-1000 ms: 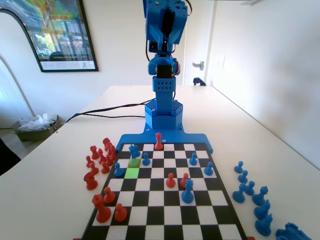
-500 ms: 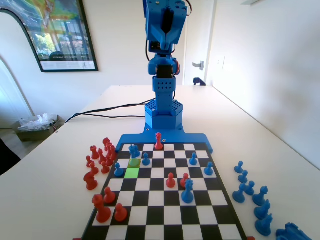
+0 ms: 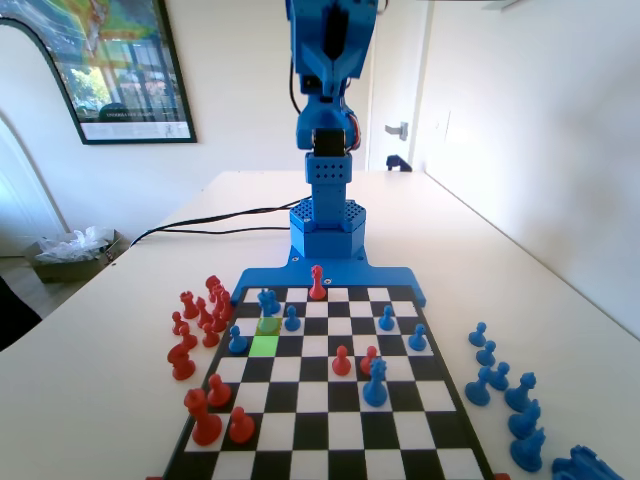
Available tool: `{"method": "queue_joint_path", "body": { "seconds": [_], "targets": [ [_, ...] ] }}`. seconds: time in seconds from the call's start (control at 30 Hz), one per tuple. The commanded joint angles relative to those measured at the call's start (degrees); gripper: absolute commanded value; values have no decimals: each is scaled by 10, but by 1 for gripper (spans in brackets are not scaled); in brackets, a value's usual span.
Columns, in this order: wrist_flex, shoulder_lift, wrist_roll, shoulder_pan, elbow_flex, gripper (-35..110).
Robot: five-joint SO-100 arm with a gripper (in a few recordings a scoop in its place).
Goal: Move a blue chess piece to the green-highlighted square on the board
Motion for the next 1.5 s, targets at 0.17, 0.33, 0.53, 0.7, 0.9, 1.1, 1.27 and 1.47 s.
{"method": "queue_joint_path", "body": {
  "seconds": [0.17,0.33,0.53,0.7,0.9,1.1,1.27,1.47],
  "targets": [
    [-10,-154,-23,47,-63,1],
    [-6,-208,-57,84,-62,1],
    [-22,-234,-91,136,-35,1],
    [-67,-241,-113,173,14,1],
    [-185,-304,-108,178,79,3],
    [-271,-357,-99,166,111,6],
    [-297,-363,-123,185,140,8],
    [-326,-359,-147,194,188,8]
  ]
}}
